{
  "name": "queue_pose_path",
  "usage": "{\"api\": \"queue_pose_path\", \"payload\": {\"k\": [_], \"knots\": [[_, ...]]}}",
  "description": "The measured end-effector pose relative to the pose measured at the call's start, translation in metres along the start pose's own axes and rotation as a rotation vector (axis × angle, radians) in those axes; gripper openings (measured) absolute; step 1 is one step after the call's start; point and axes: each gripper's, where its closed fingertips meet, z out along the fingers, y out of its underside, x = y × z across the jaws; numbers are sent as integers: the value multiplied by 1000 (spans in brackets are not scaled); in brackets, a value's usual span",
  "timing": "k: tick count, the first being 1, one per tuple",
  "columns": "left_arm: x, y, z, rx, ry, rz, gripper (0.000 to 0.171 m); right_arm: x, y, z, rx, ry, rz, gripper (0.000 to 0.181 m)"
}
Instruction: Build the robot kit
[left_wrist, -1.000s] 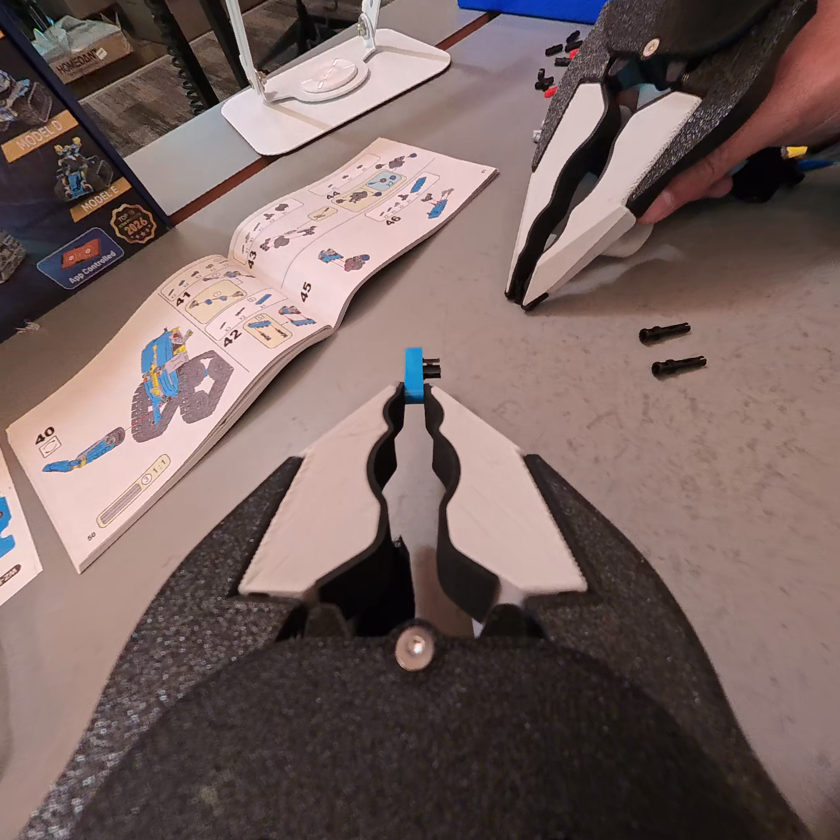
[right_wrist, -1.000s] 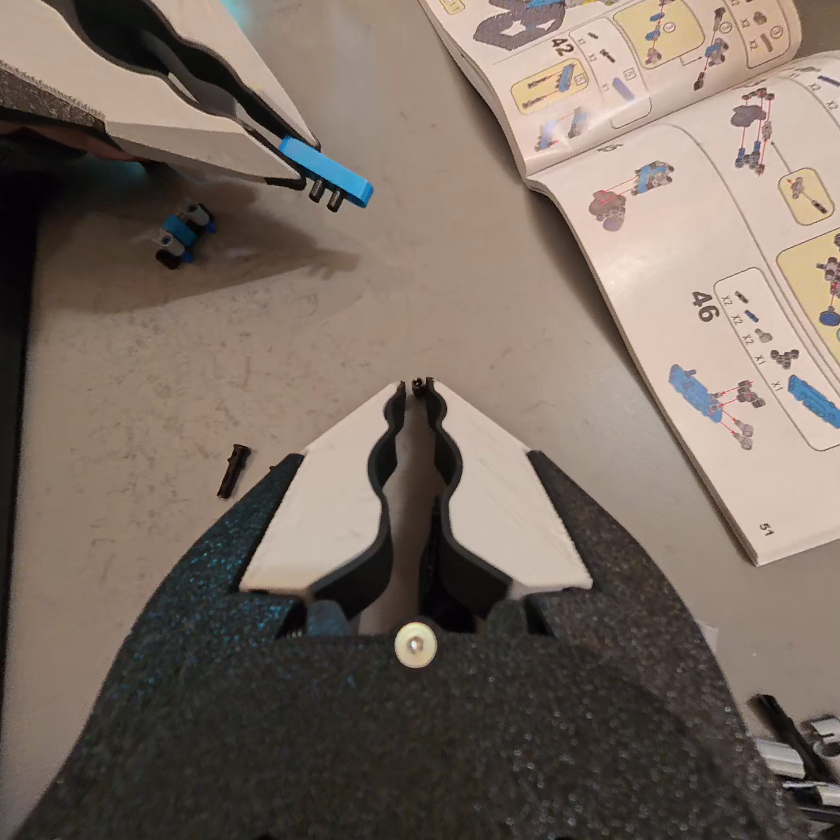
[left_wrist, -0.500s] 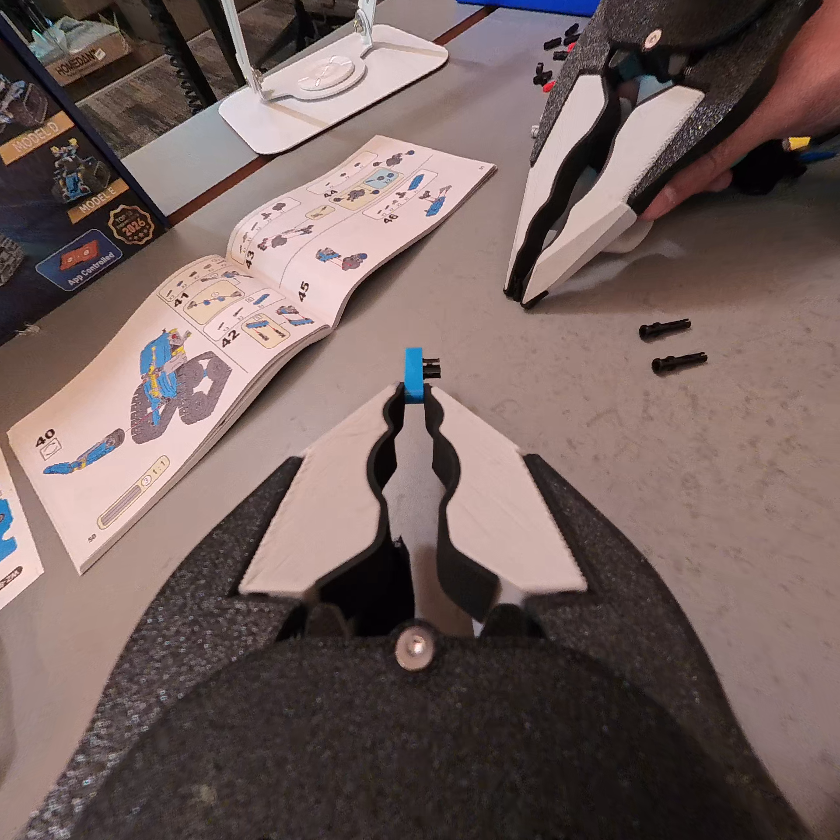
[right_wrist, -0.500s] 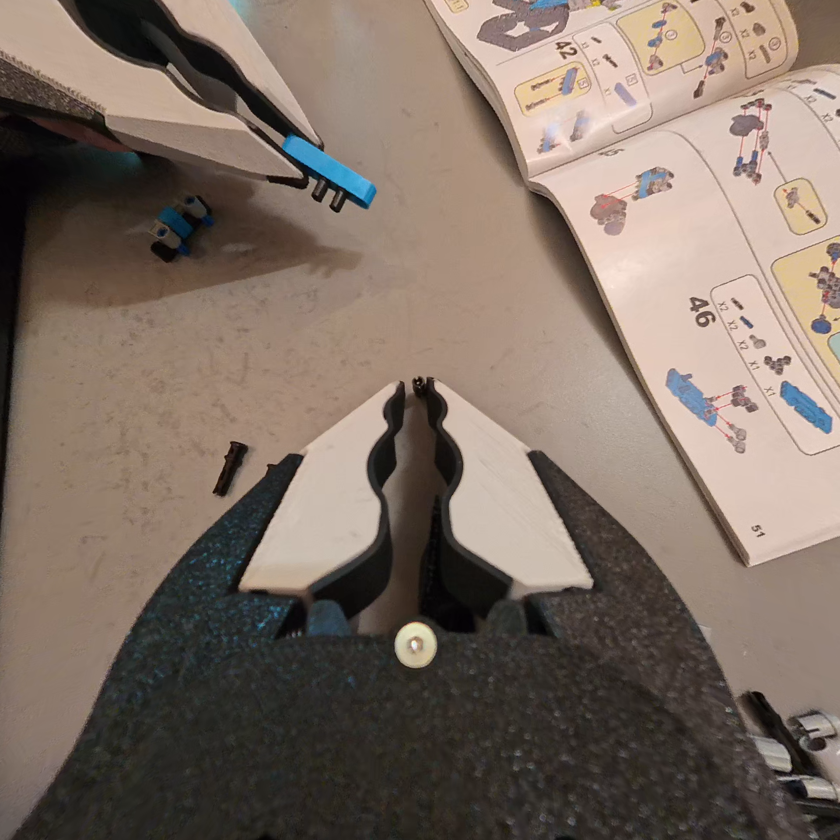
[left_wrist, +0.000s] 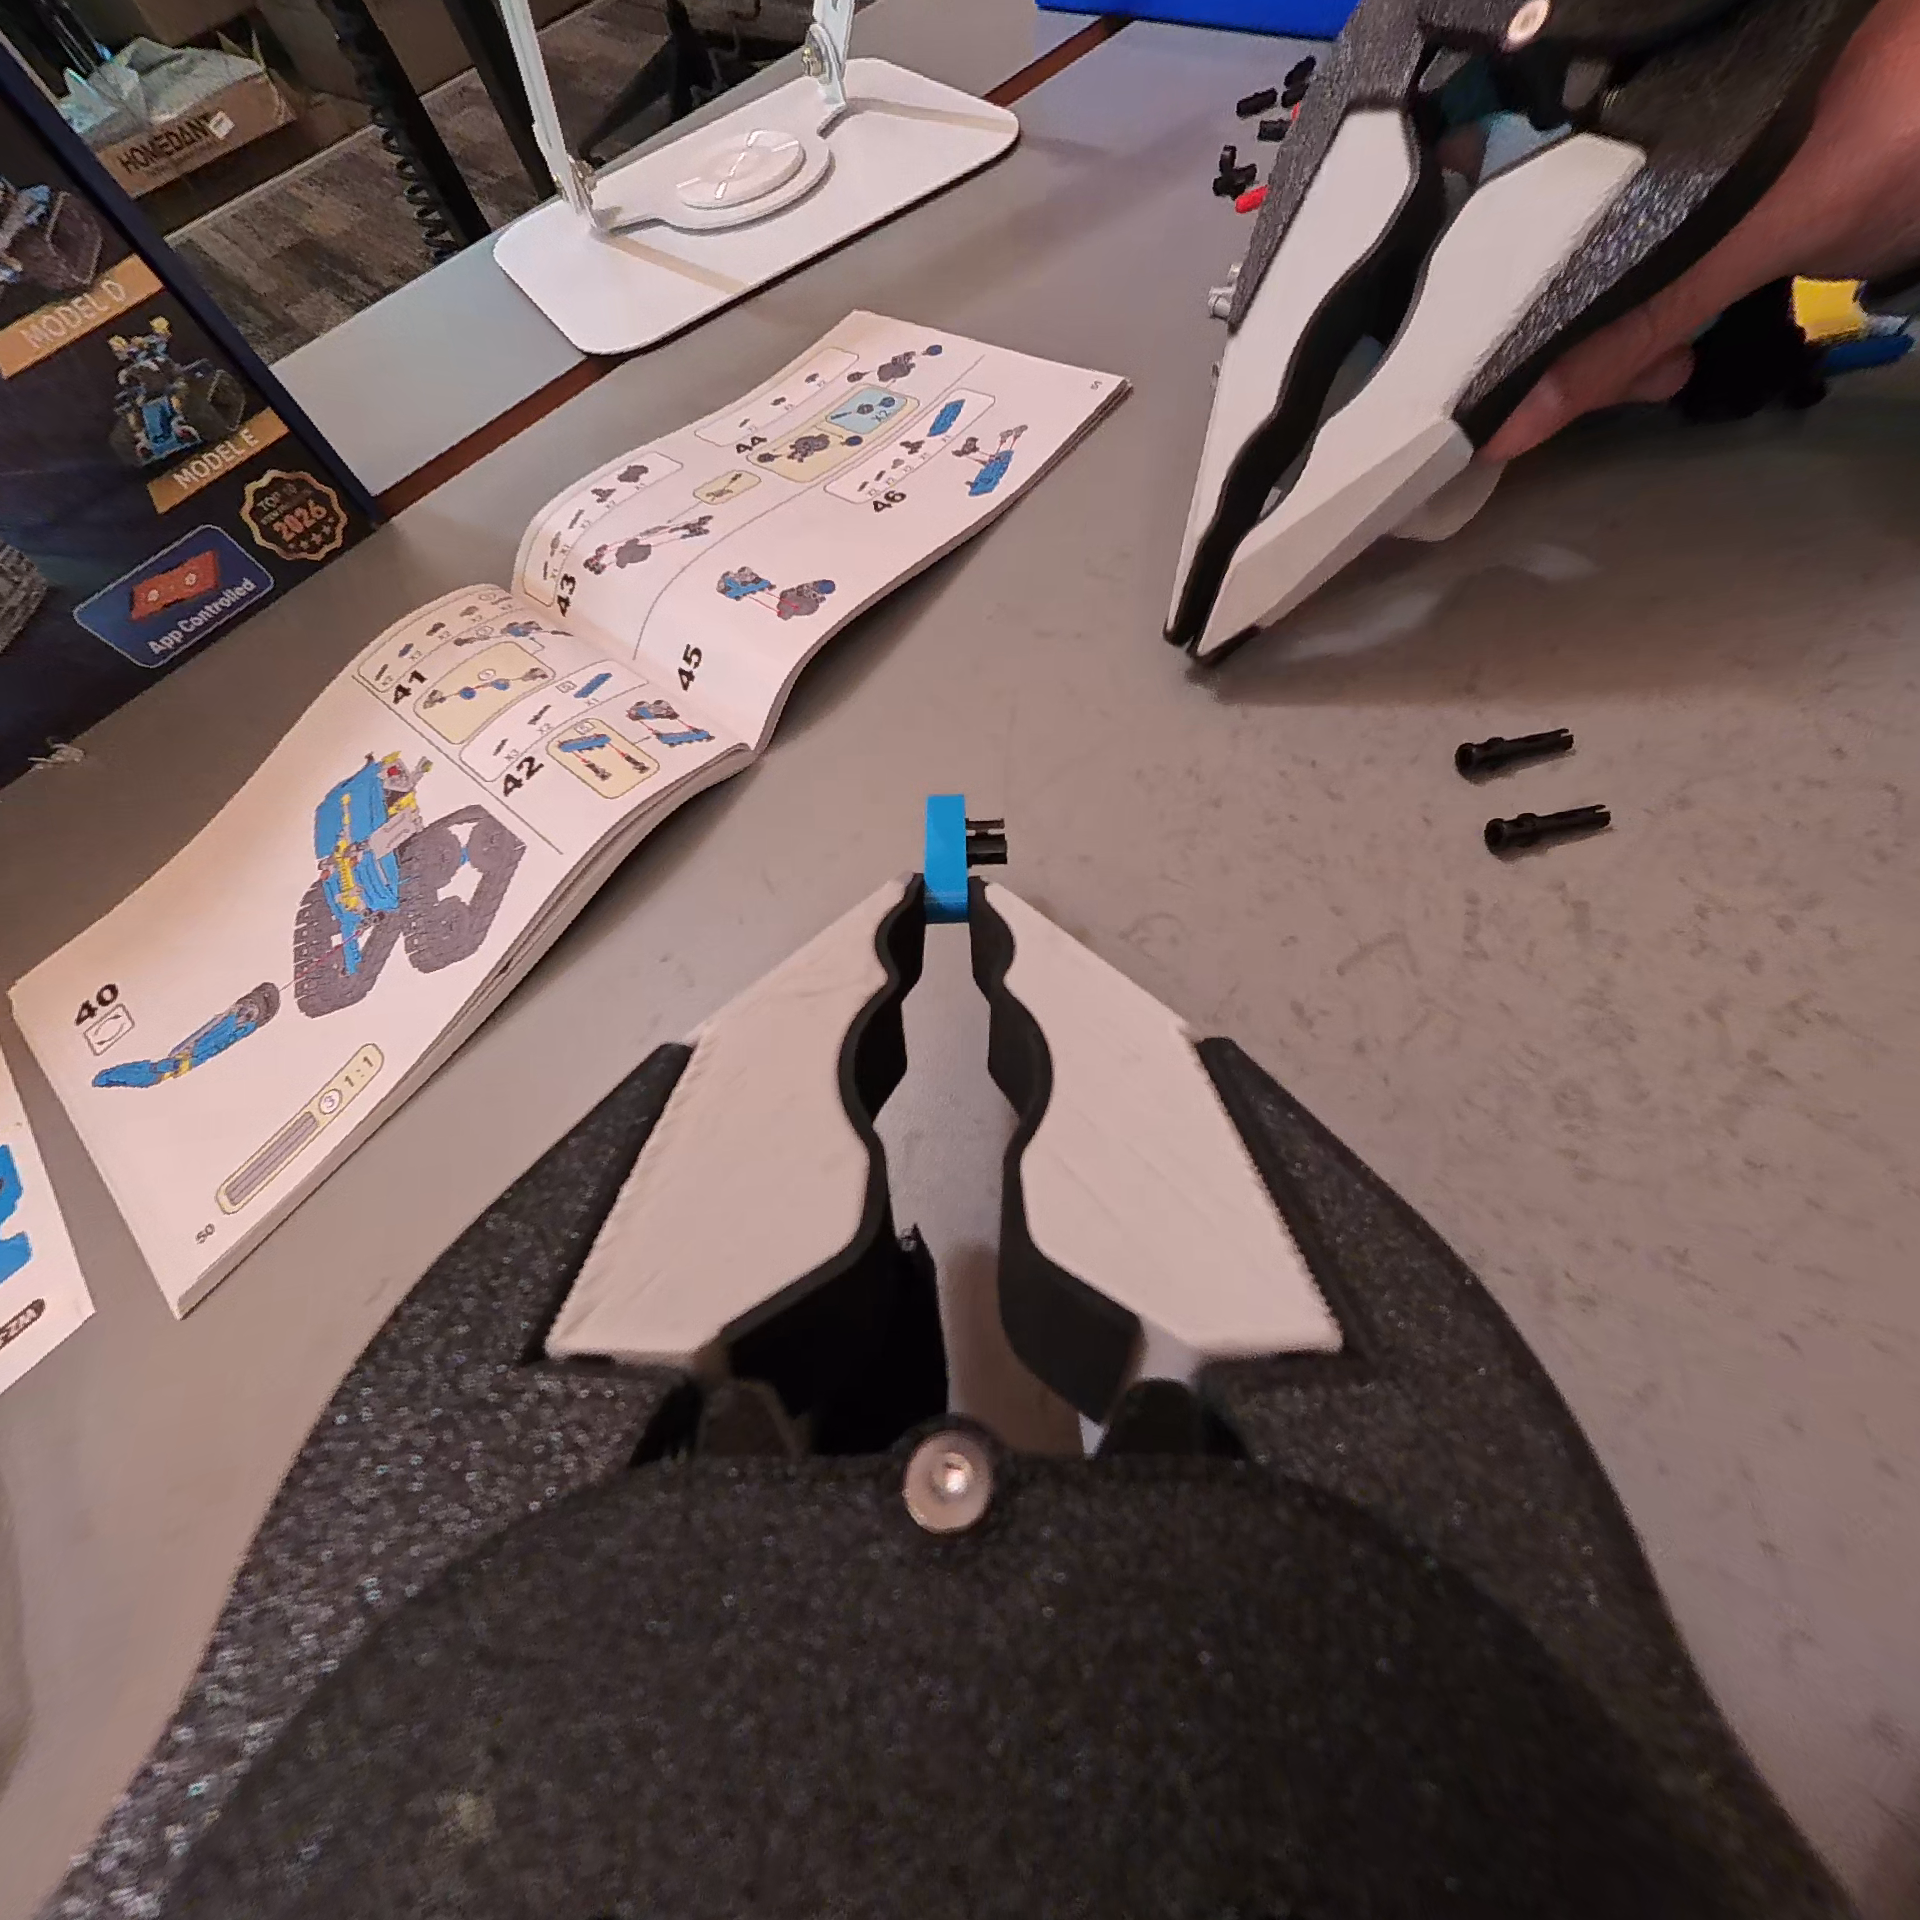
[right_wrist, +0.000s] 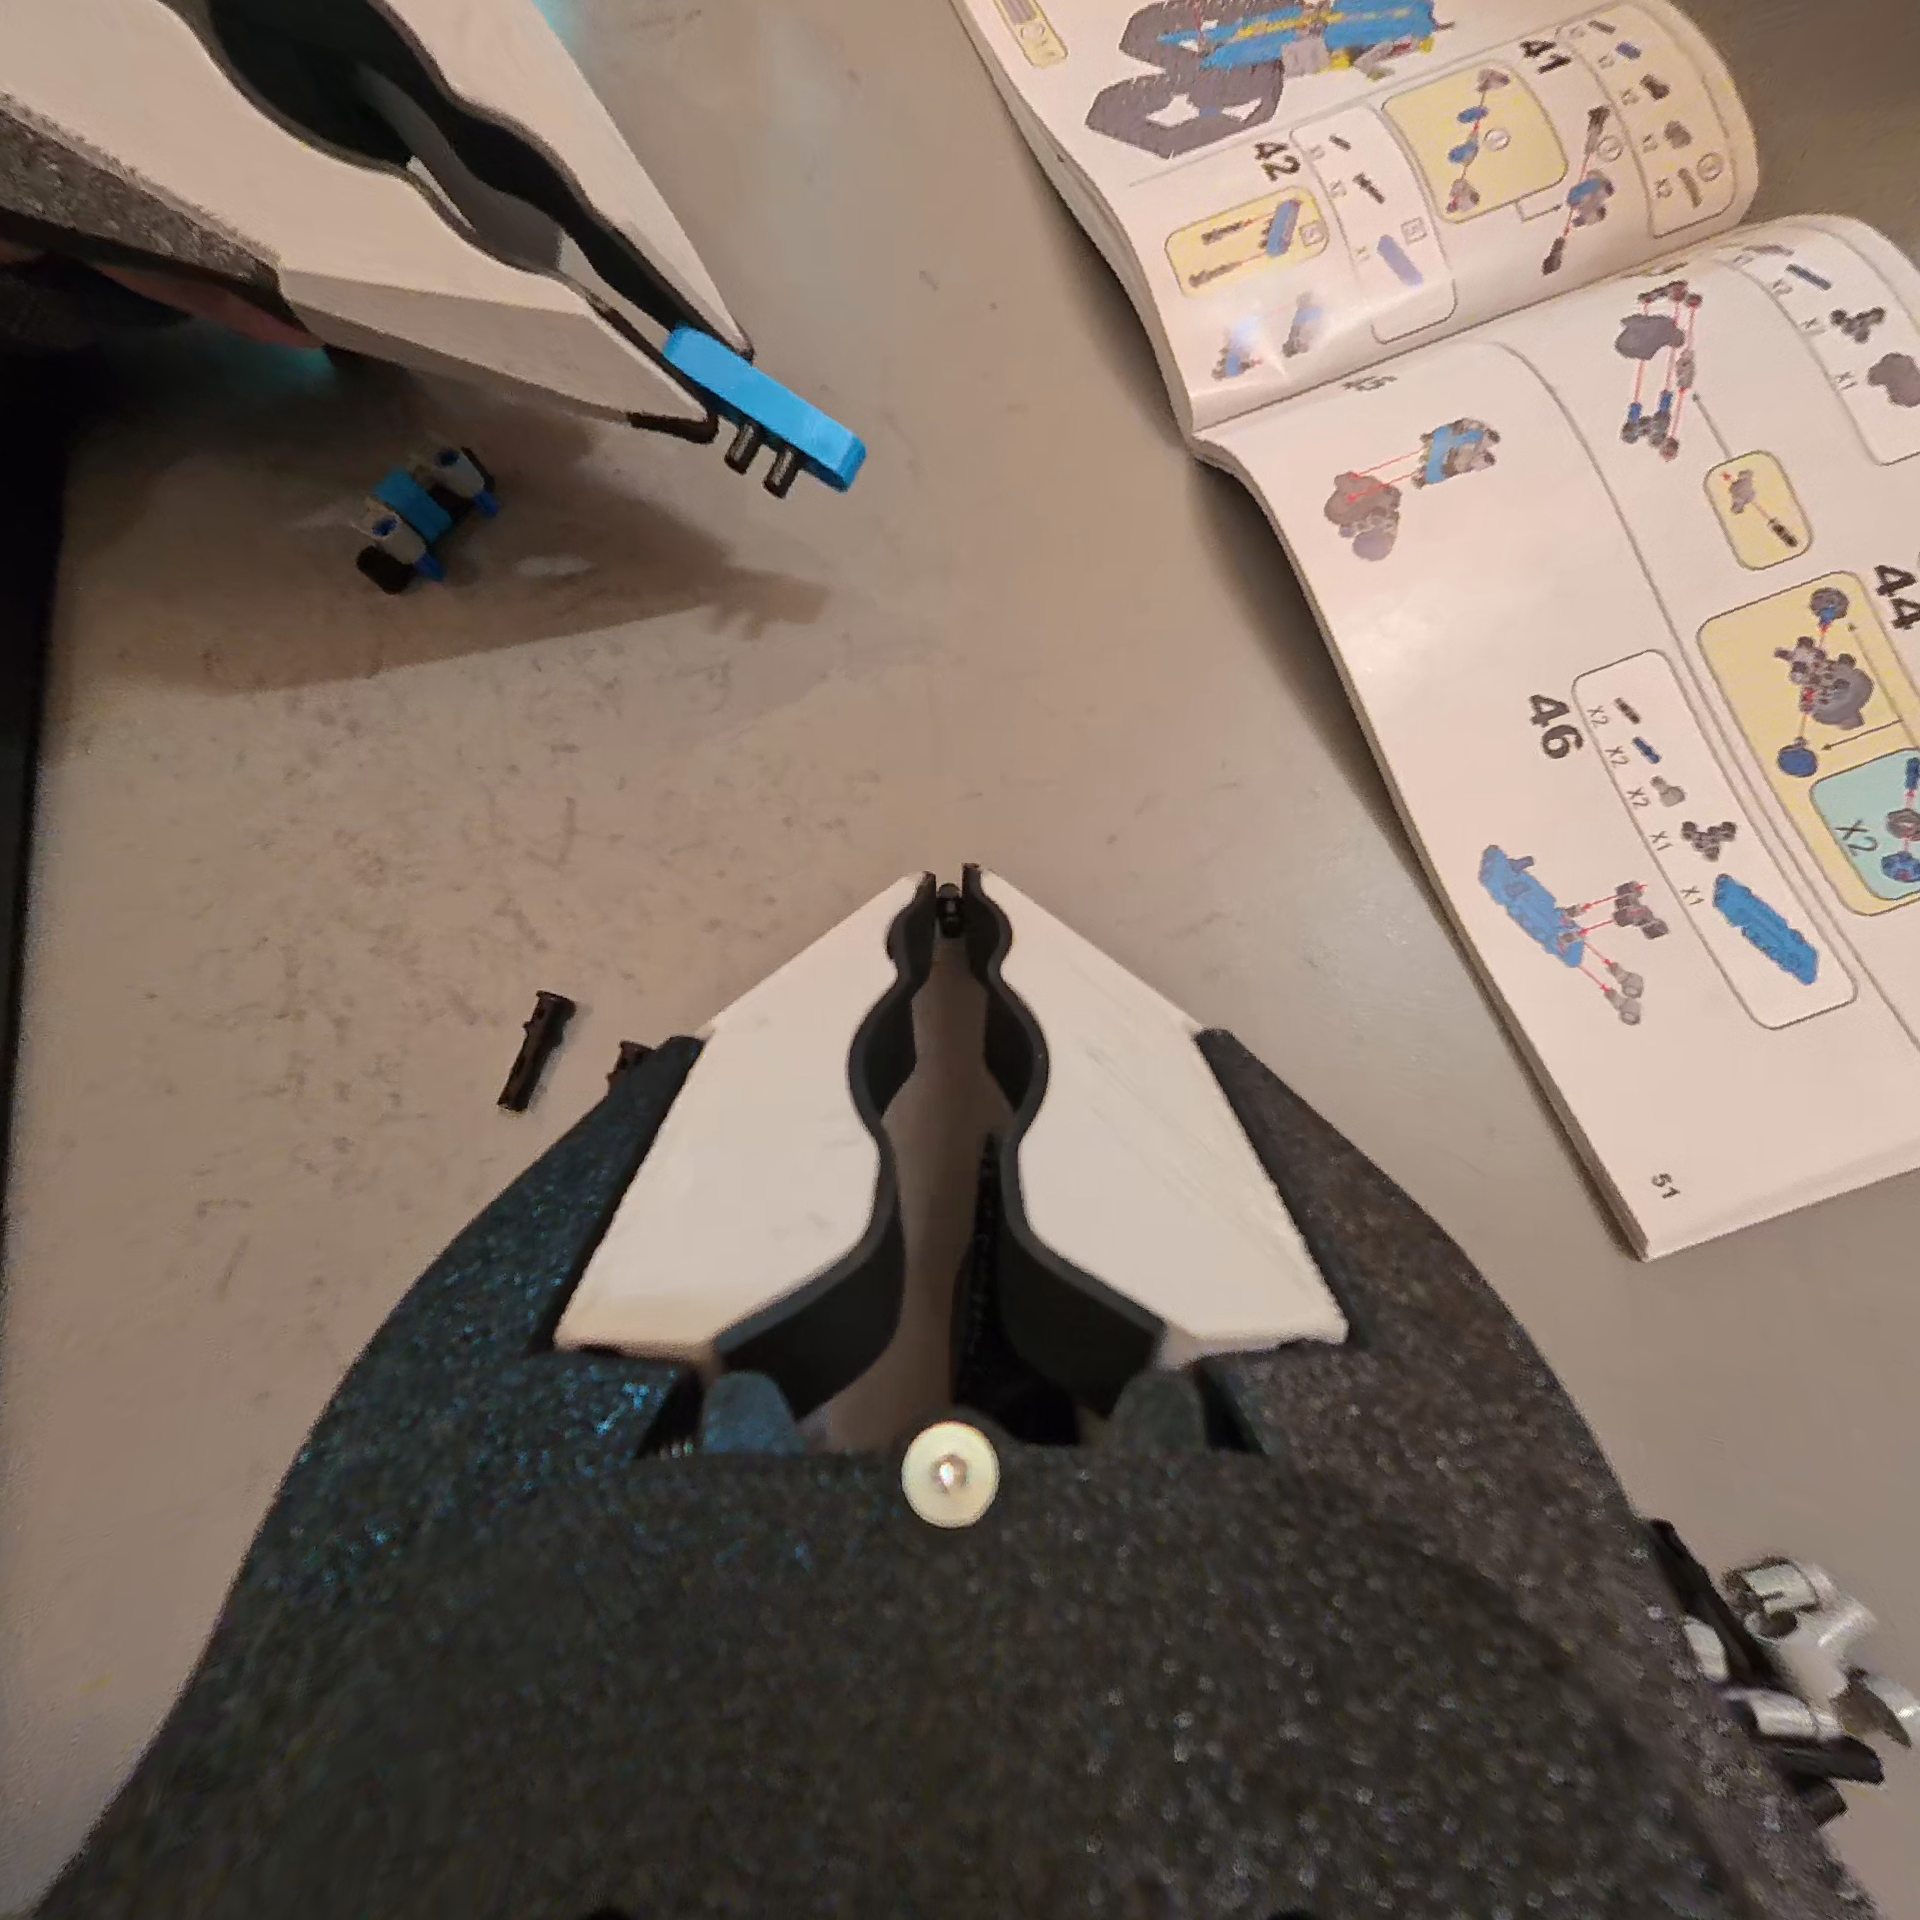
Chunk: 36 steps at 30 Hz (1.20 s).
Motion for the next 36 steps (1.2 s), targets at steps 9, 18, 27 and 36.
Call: {"api": "queue_pose_path", "payload": {"k": [9, 18, 27, 36], "knots": [[2, 1, 1, -6, 2, 18, 7, -12, 7, 6, -41, -42, -45, 7], [3, 1, 1, -8, 4, 27, 7, -9, 9, -8, -31, -43, -53, 12], [7, 1, 1, -7, 19, 45, 7, -7, 11, 2, -57, -26, -72, 4], [20, -9, -2, 50, 83, 47, 7, -55, -53, 2, 190, -169, -58, 3]]}}
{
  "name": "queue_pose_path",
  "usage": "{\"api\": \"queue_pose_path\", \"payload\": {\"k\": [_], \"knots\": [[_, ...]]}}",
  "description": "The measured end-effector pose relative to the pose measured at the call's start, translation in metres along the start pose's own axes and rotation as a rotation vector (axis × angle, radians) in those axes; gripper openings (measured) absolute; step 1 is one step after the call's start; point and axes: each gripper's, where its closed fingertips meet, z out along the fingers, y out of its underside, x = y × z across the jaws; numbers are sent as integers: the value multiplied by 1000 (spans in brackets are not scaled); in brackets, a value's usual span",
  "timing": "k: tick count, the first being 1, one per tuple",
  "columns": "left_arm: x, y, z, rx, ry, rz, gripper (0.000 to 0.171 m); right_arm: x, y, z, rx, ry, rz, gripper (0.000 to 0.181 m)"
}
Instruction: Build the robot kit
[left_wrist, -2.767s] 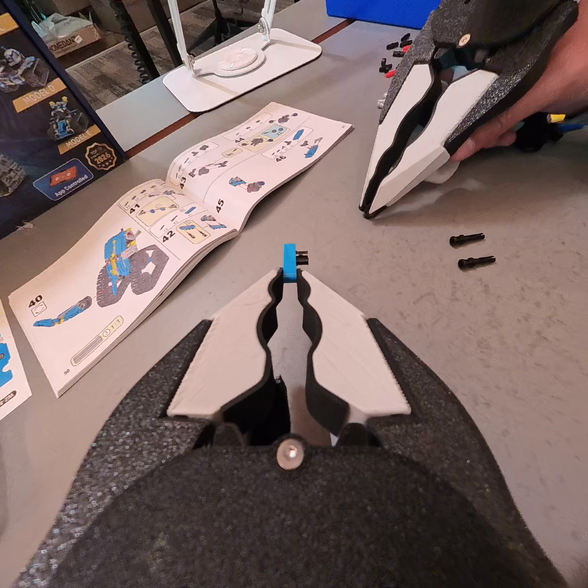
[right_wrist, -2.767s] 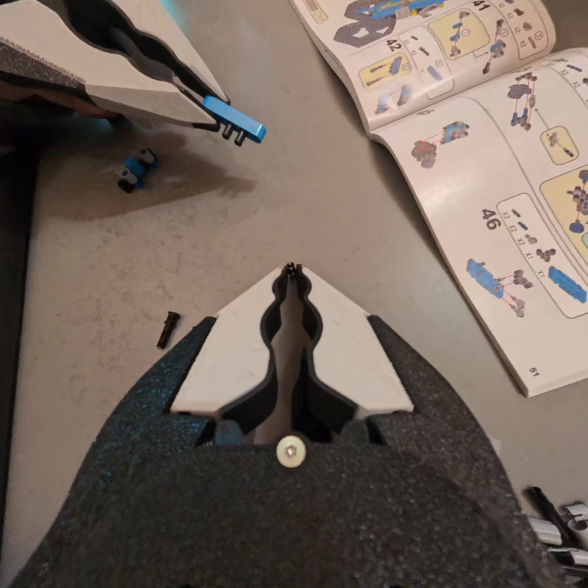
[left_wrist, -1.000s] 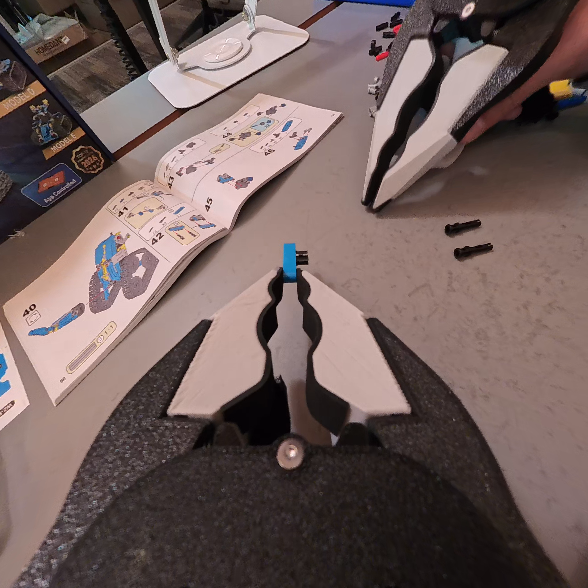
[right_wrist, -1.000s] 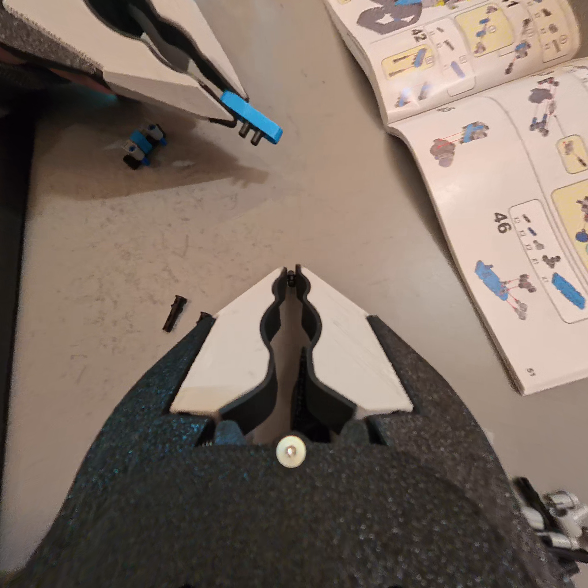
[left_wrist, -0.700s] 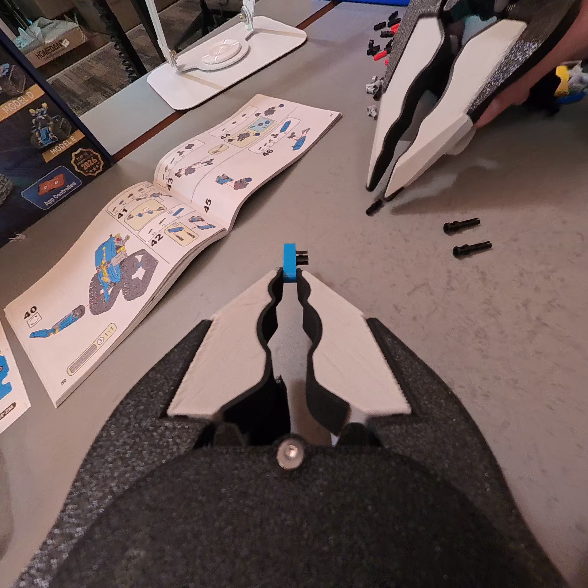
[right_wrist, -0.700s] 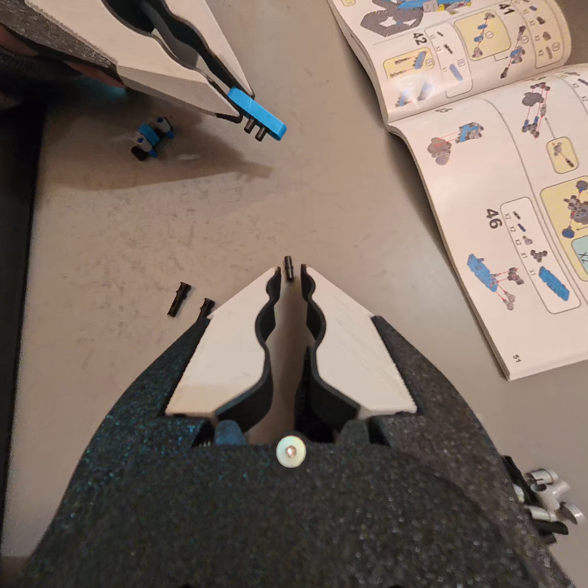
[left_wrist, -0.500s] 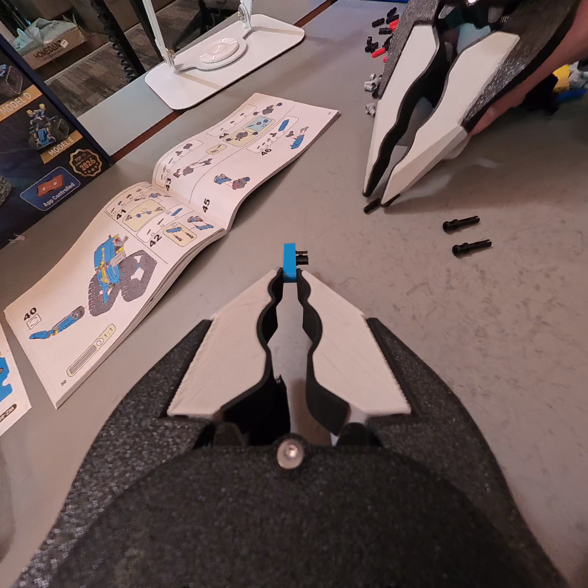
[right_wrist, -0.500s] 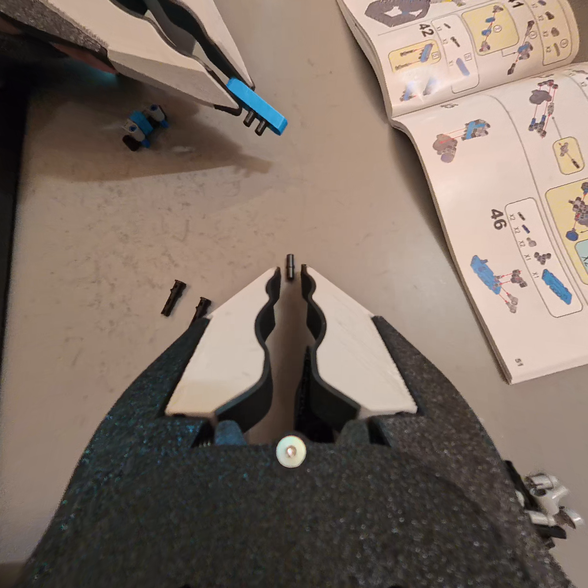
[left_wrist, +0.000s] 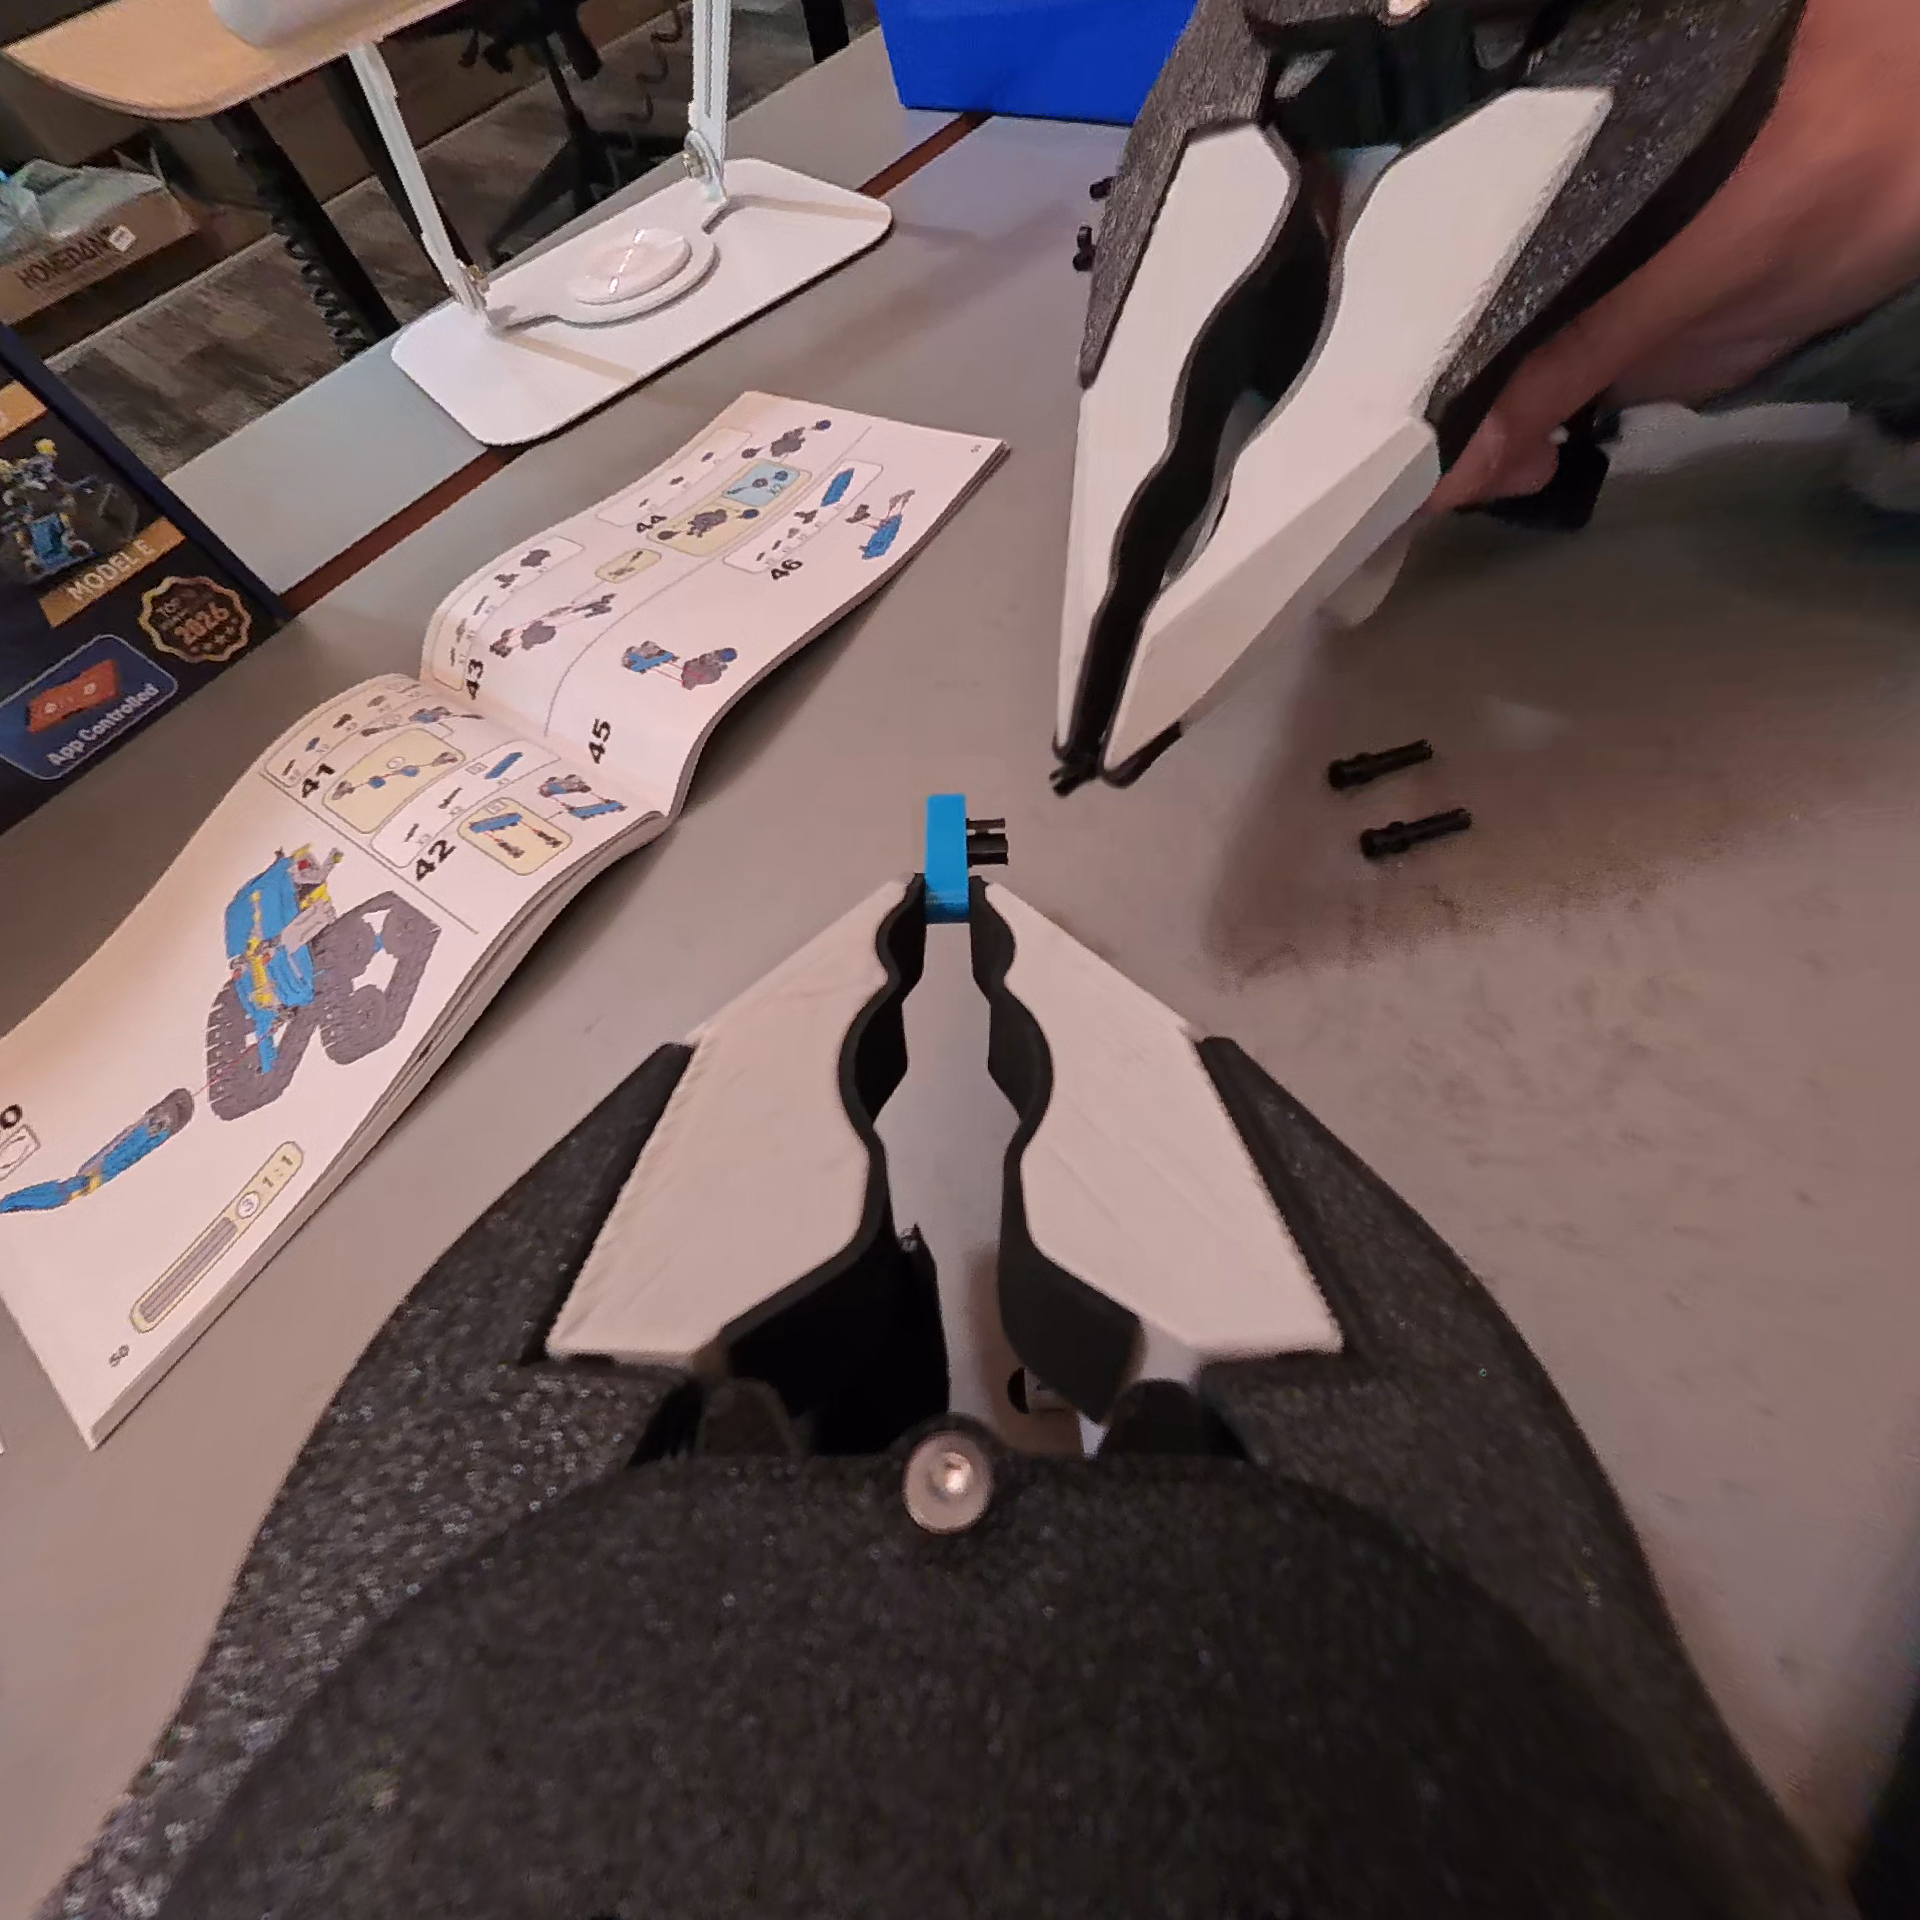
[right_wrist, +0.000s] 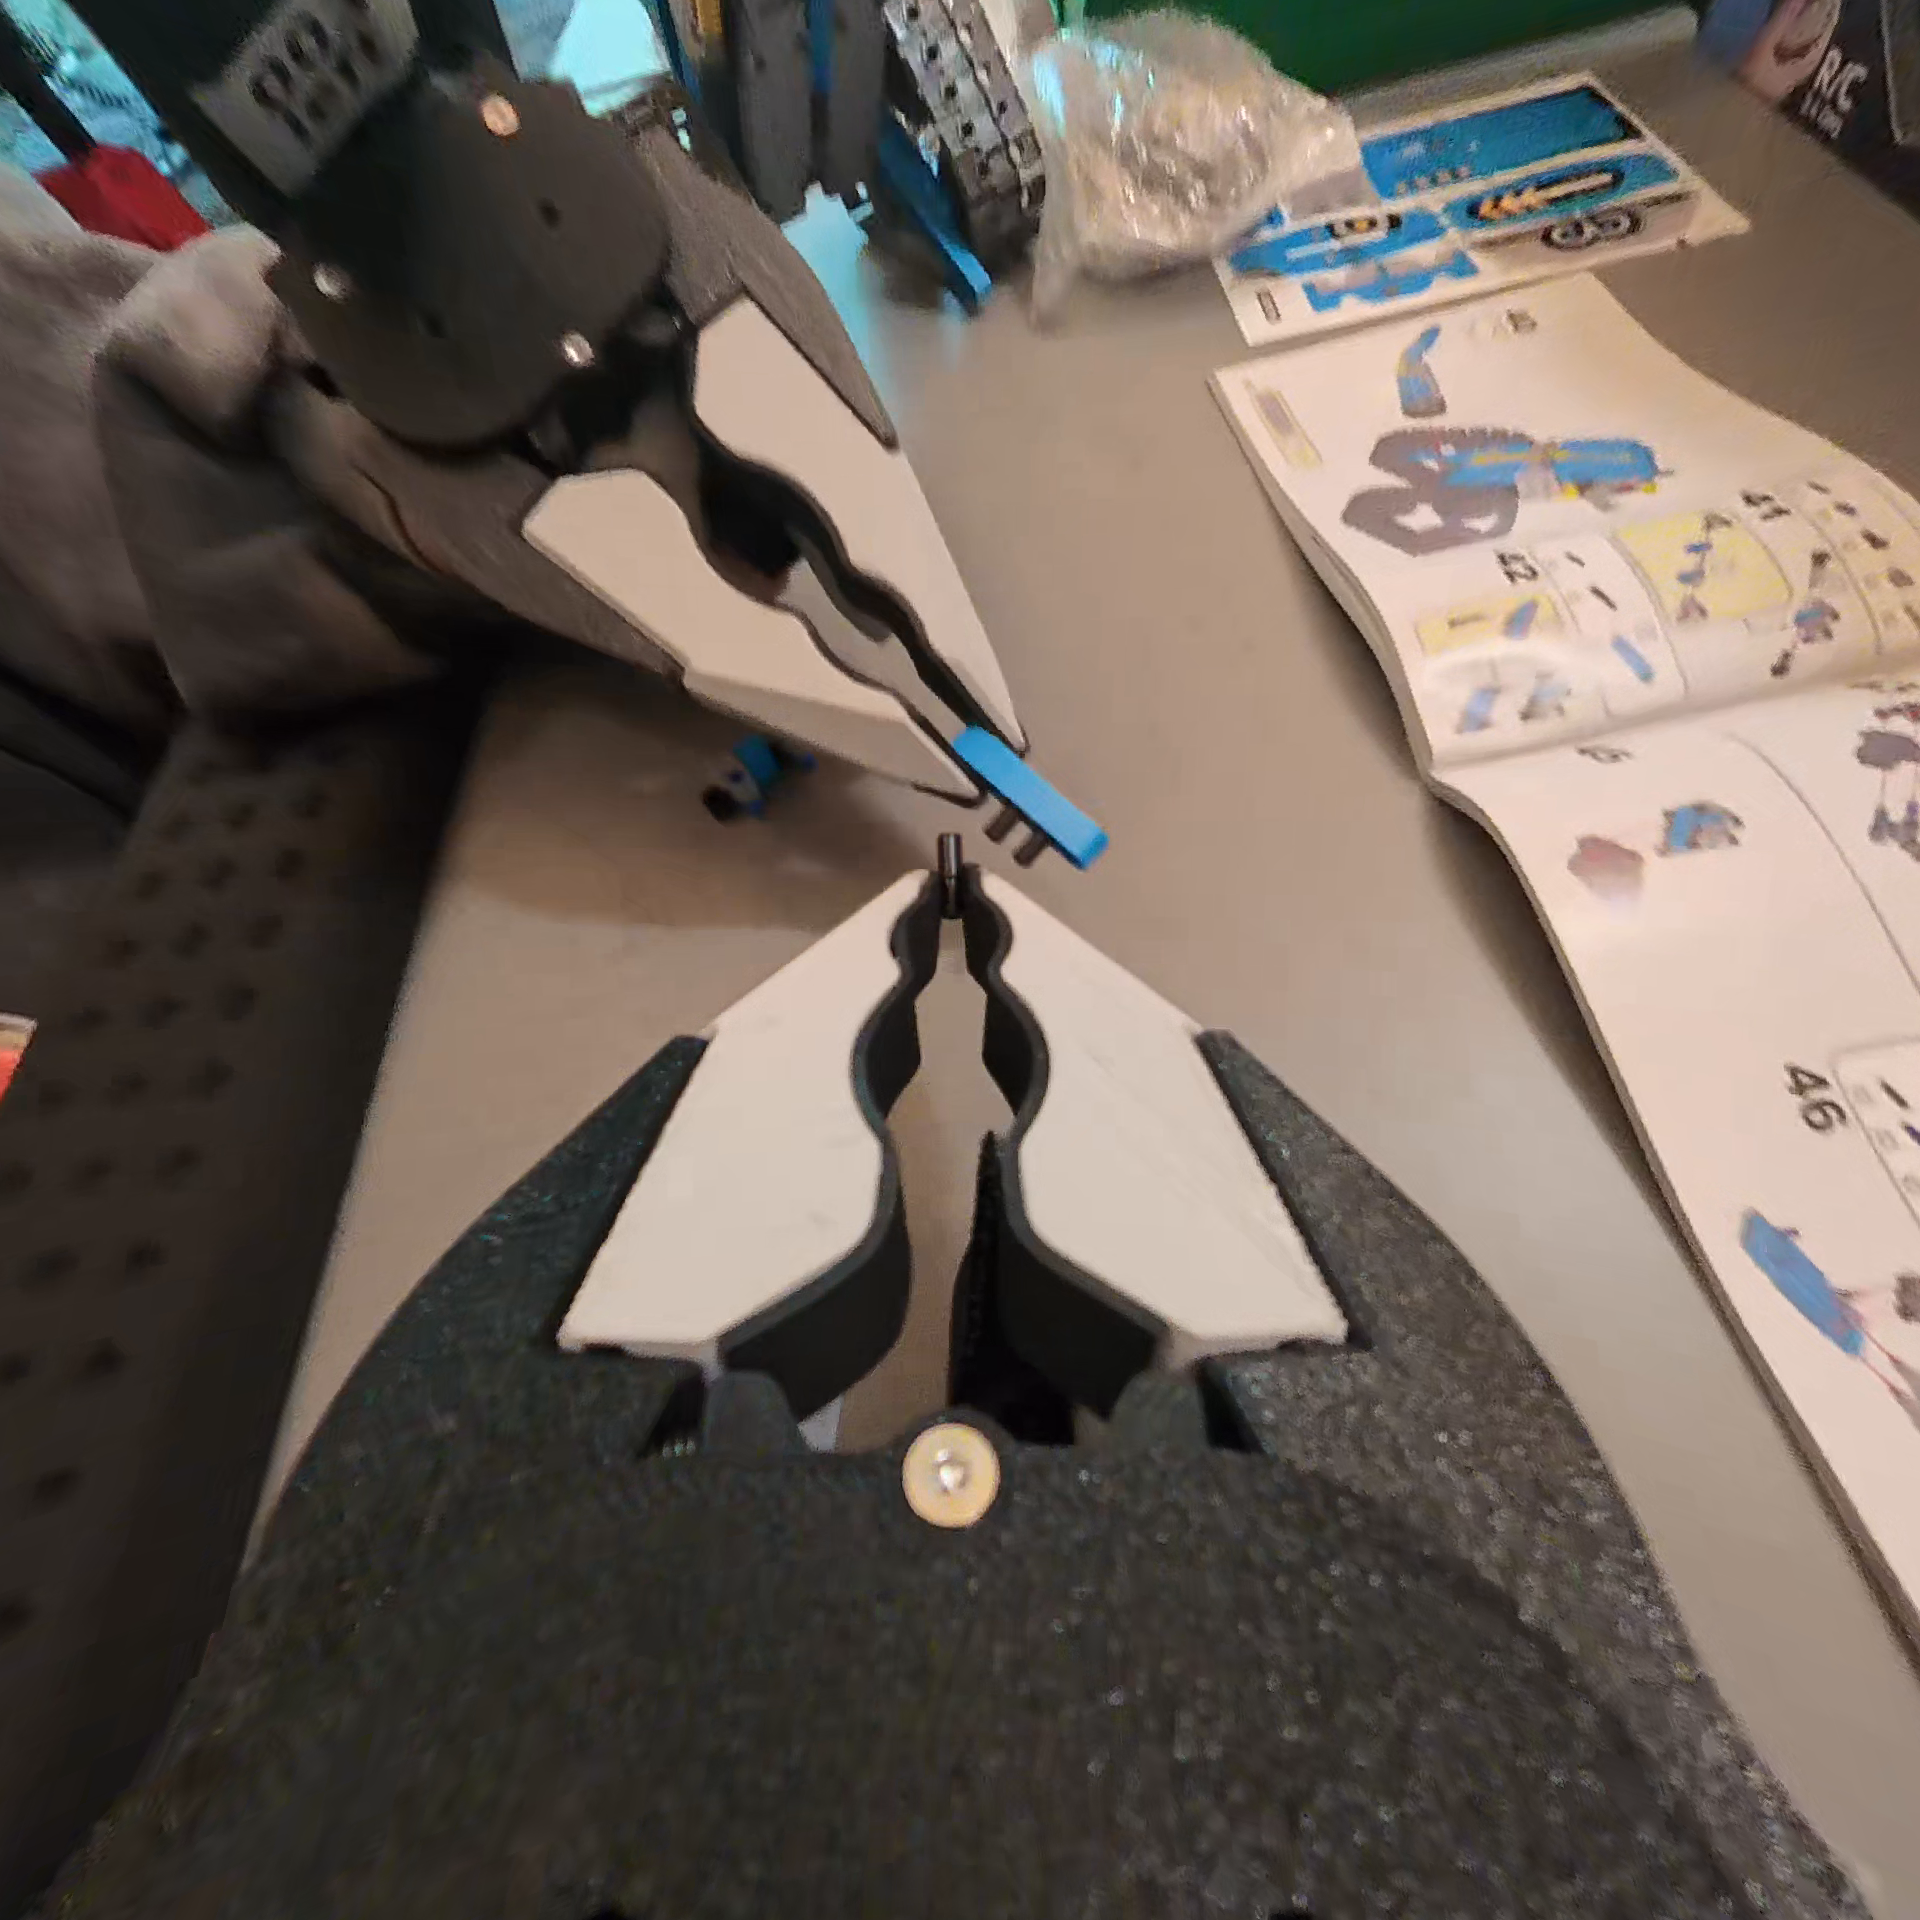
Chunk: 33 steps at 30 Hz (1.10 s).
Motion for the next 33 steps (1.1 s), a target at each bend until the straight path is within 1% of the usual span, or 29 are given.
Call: {"api": "queue_pose_path", "payload": {"k": [2, 4, 8, 10, 13, 16, 18, 20, 23, 25, 26, 28, 29, 32, 33], "knots": [[3, -2, 0, 9, 12, -4, 7, 0, -3, 10, 1, 25, 10, 4], [0, 1, 1, -13, -15, 7, 7, 3, 0, 19, -29, 64, -1, 4], [-5, 3, 1, -27, -53, 33, 7, 8, 0, 24, -45, 122, -3, 4], [-5, 3, 2, -41, -90, 92, 7, 10, 2, 27, -81, 171, -50, 4], [-4, 6, 4, -75, -136, 175, 6, 11, 8, 32, -179, 264, -172, 4], [-7, 9, 6, -104, -169, 184, 6, 15, 10, 37, -238, 359, -257, 4], [-9, 11, 6, -117, -180, 169, 6, 17, 10, 40, -246, 385, -232, 4], [-11, 11, 5, -118, -183, 158, 6, 18, 8, 42, -216, 379, -152, 4], [-13, 5, 2, -68, -143, 64, 7, 16, 5, 39, -122, 258, 42, 3], [-16, -3, -2, -2, -93, -67, 7, 15, -5, 30, -21, 184, 108, 3], [-19, -6, -4, 26, -66, -134, 7, 14, -11, 25, 18, 165, 105, 3], [-22, -7, -7, 62, -8, -247, 7, 12, -24, 14, 76, 175, 23, 3], [-23, -9, -9, 86, 21, -294, 7, 8, -32, 8, 109, 190, -53, 3], [-24, -14, -14, 133, 96, -405, 7, 2, -43, 0, 114, 275, -264, 3], [-22, -13, -13, 132, 120, -437, 7, 1, -42, 2, 100, 292, -294, 3]]}}
